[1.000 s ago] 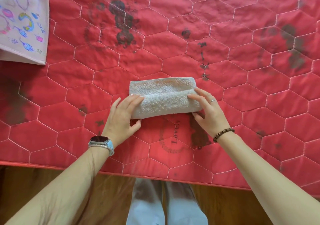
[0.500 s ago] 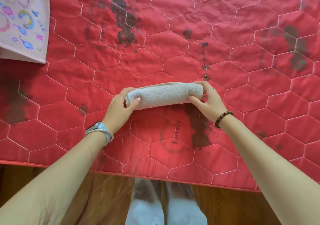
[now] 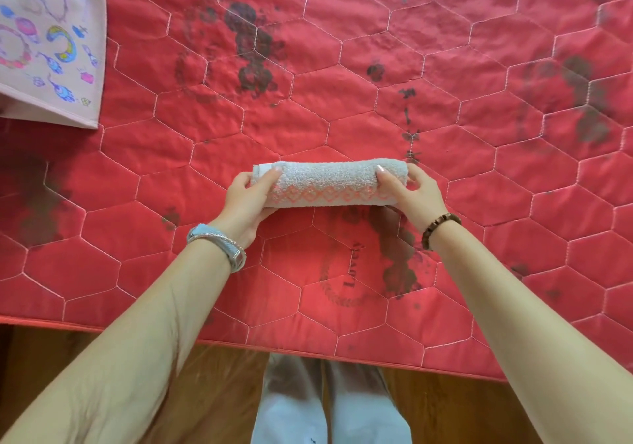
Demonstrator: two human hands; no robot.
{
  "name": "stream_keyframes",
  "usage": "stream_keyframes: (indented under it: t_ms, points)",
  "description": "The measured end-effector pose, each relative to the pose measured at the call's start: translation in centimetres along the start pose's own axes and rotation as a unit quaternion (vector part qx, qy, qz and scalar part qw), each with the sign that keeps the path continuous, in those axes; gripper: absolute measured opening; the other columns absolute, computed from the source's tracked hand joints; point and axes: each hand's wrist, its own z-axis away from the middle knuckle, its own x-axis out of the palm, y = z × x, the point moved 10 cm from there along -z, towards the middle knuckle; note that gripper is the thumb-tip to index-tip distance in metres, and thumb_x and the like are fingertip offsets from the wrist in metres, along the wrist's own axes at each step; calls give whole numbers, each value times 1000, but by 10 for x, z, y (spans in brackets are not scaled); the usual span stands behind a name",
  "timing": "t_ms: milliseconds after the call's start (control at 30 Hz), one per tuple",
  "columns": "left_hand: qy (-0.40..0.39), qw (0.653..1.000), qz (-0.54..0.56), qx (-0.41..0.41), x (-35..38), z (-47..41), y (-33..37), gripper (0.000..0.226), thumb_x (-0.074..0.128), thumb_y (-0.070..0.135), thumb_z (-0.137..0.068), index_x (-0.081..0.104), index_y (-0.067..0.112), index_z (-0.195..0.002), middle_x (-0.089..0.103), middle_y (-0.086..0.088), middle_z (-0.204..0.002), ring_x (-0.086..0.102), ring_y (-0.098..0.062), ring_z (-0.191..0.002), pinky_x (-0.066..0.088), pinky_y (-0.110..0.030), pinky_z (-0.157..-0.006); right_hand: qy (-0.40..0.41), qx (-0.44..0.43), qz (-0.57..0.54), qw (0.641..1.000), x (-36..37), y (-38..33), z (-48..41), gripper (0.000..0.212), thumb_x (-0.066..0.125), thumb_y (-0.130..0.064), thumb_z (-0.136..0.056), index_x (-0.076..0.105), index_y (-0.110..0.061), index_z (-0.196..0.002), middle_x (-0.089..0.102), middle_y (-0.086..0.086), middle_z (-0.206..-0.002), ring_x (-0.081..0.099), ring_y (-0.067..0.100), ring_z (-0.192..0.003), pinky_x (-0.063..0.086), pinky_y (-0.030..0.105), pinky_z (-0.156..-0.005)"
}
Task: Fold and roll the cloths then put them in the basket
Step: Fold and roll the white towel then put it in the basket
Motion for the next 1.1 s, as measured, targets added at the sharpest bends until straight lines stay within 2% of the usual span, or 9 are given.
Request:
stream_keyframes:
  t_ms: [100,200,367,467,567,733,867,1000,1100]
  points:
    - [-3,999,50,-4,-3,8,-3,18,68,23,-92,54,13,-97,65,-8,-107,65,-15,-93,56,-37,-93,-42,35,-91,994,6,8,5,42,79,-52,-73,68,-25,-103,74,3,-105,69,20,-103,54,44,-95]
    - [-9,998,67,1,-8,21,-2,18,70,21,-90,55,13,-94,64,-11,-110,65,-18,-96,55,-41,-95,-75,63,-183,978,10,8,16,37,77,-27,-82,65,-12,-113,73,12,-109,69,28,-106,53,43,-98]
    - [-35,994,101,18,-10,54,13,21,72,18,-88,57,10,-100,65,-14,-111,64,-25,-102,56,-49,-92,-61,79,-294,950,6,-13,45,46,70,-6,-85,53,5,-127,68,17,-112,67,30,-103,57,47,-85]
    - [-44,990,124,40,-11,76,30,27,71,17,-87,57,9,-109,64,-15,-113,63,-24,-103,54,-50,-95,-57,69,-339,937,1,-34,66,51,76,-12,-77,54,2,-122,67,16,-111,66,30,-103,57,49,-85]
    - [-52,982,166,67,-11,106,57,32,71,17,-86,56,9,-114,65,-10,-108,65,-18,-96,59,-37,-84,-41,37,-363,930,-9,-63,93,65,91,-27,-59,59,-5,-110,69,11,-103,69,23,-96,58,45,-84]
    - [-75,974,190,98,-11,163,107,40,82,23,-74,58,14,-105,65,-6,-101,63,-18,-93,57,-34,-81,0,-5,-362,932,-37,-114,143,85,93,-55,-41,60,-10,-105,69,8,-98,68,21,-91,55,46,-85]
    - [-105,968,186,131,-10,210,152,59,84,32,-62,56,12,-110,64,-8,-101,62,-19,-91,56,-34,-77,8,-42,-371,928,-61,-158,188,80,92,-56,-44,60,-11,-102,71,5,-92,70,18,-85,59,37,-74]
    - [-124,954,195,189,-4,258,201,40,79,24,-68,56,16,-100,66,-3,-92,64,-15,-82,57,-30,-72,17,-88,-375,923,-87,-198,230,39,80,-33,-75,59,-12,-101,69,5,-94,69,14,-83,57,32,-76]
    - [-153,944,190,222,5,294,229,48,83,29,-64,57,16,-102,65,-1,-94,64,-15,-87,55,-31,-77,40,-109,-385,915,-107,-218,258,56,84,-48,-63,61,-15,-102,70,2,-93,68,18,-89,55,40,-83]
